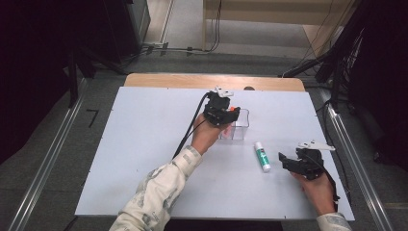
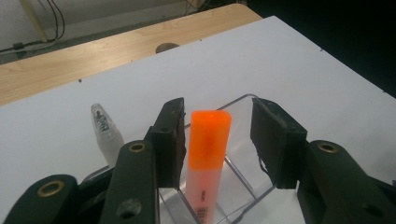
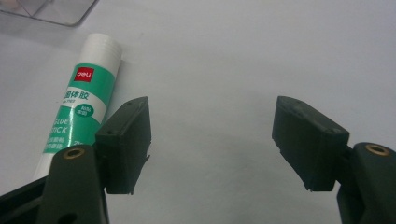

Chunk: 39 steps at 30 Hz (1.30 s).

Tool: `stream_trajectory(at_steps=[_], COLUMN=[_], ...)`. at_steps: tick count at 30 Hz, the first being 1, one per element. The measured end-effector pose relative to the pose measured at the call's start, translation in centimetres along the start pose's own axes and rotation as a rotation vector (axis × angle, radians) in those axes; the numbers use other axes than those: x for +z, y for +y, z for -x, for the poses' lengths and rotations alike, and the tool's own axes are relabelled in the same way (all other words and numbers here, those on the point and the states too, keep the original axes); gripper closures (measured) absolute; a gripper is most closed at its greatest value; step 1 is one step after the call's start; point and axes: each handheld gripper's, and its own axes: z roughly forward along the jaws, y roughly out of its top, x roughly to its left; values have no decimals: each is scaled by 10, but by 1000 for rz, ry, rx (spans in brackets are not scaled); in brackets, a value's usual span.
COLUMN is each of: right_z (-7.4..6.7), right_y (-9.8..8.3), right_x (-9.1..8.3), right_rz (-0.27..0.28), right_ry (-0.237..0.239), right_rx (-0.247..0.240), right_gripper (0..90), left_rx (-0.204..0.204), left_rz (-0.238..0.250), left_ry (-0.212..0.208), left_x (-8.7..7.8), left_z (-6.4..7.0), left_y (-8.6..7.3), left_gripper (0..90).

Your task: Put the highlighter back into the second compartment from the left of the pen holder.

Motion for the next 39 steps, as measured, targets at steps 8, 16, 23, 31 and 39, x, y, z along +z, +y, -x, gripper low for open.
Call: stream_trajectory(at_steps=[8,16,23,31,39], right_z=[1,0,1,0,-1], right_y=[0,0,0,0,0], right_x=[0,0,0,-1,-1], right_rz=[1,1,3,3,5], right_ry=[-3,-5,-7,-7,-8], right_rx=[-1,-1,1,1,-2], right_gripper=[268,264,264,264,264], left_rx=[-9,-40,-71,-117,-129], left_rz=[14,21,26,10,0], left_ry=[-21,1,27,81,145], left_x=[-21,-38,-51,-66,-81], left_z=[-5,-16,-25,-43,-61], left_y=[-11,-26,-45,-70,-91], left_gripper=[441,300,215,145,115])
